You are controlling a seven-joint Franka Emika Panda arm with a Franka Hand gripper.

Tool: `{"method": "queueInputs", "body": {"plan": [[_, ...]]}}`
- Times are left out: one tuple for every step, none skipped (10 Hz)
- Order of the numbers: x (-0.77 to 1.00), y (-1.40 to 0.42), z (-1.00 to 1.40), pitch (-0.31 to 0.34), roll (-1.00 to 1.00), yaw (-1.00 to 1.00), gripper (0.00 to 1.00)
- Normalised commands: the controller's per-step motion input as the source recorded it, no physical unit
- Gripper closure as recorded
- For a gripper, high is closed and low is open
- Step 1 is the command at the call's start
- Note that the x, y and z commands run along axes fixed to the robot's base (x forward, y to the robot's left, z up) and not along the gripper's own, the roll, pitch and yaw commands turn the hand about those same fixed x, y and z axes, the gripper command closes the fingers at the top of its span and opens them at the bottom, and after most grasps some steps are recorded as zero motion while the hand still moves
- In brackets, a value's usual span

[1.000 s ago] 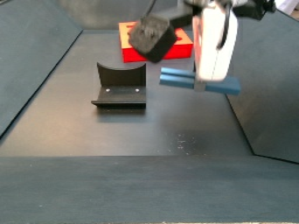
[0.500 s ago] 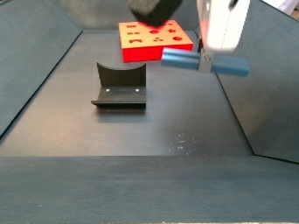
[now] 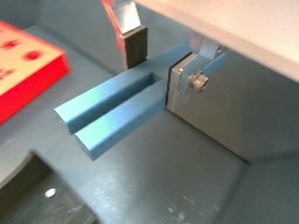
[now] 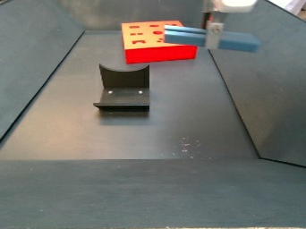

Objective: Pick up the double-square object. Move up. Place the double-square object on the fixture. Regrasp the double-square object. Move to above the board. Insert the double-square object.
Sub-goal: Place the double-square object on the fixture.

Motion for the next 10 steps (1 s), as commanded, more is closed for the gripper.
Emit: {"method": "queueInputs", "body": {"plan": [[1.0,-0.46,-0.08,-0.042,0.0,1.0,1.0],[1.0,-0.34,-0.06,-0.039,0.0,1.0,1.0],[1.0,-0.31,-0.06,-0.039,-0.01,1.0,1.0],[1.0,-0.25,-0.06,-0.039,-0.01,1.0,1.0],[1.0,-0.21,-0.06,-0.039,-0.01,1.0,1.0],[1.0,-0.14,-0.05,-0.038,-0.01,1.0,1.0],[0.93,-0.1,-0.05,-0.038,-0.02,1.0,1.0],[0.77,-0.05,-0.04,-0.037,-0.02,1.0,1.0],[0.65,-0.03,-0.03,-0.036,-0.03,1.0,1.0],[0.5,-0.02,-0.03,-0.034,-0.03,1.0,1.0]]}}
